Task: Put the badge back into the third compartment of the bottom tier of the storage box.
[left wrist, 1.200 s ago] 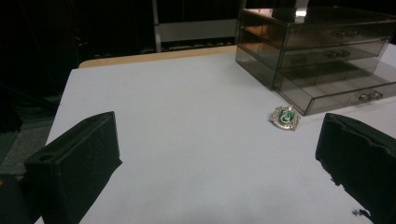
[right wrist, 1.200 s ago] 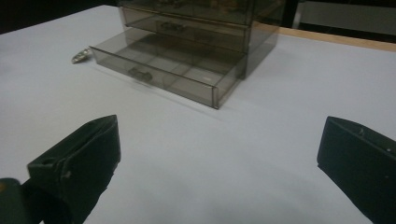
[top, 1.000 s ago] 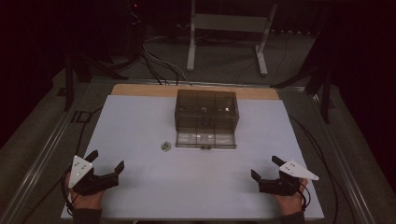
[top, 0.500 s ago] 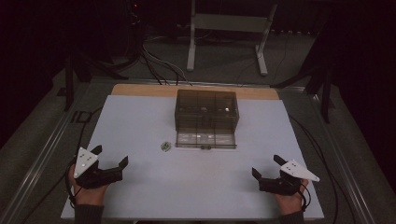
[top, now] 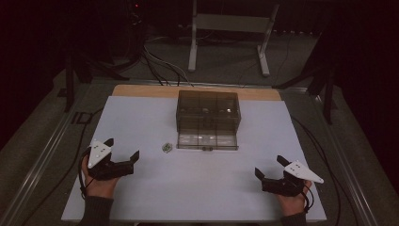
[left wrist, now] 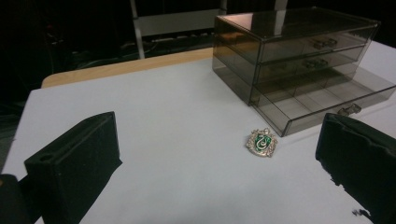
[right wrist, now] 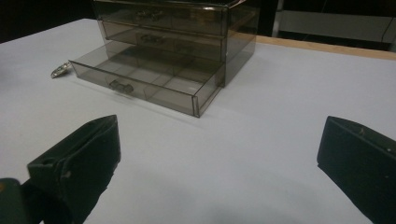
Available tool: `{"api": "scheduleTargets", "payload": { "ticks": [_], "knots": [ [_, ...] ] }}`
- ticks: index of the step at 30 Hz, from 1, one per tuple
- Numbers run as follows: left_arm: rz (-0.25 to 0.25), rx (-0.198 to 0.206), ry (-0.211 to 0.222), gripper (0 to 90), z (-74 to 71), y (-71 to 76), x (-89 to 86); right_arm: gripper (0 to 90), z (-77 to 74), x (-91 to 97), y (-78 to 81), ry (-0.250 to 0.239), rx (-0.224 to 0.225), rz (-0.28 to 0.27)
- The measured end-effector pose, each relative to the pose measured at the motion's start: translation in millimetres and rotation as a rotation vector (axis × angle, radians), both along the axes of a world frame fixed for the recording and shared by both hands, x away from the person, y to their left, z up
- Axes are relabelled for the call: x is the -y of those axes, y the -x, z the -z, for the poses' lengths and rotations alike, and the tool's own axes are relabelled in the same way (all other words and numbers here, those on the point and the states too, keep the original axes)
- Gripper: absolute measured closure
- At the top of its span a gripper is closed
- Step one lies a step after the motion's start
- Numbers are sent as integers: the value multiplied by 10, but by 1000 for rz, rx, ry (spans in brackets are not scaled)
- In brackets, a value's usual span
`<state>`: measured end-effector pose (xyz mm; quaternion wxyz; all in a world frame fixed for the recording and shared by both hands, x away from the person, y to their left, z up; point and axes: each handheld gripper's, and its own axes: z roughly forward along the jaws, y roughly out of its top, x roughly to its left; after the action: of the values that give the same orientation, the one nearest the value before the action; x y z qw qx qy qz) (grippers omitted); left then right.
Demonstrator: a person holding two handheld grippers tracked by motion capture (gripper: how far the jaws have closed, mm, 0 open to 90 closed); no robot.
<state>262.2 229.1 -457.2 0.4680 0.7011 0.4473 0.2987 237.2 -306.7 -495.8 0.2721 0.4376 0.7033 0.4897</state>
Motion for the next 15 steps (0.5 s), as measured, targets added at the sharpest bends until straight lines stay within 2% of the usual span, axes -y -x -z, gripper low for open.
{"api": "scheduleTargets", "payload": {
  "ticks": [11,15],
  "knots": [
    [49,-36,-39,15,76,-247,221,1,-4,6,-1,0,4,6],
    [77,-70,-48,35,139,-335,302,1,-6,7,0,-1,5,6]
  ]
}}
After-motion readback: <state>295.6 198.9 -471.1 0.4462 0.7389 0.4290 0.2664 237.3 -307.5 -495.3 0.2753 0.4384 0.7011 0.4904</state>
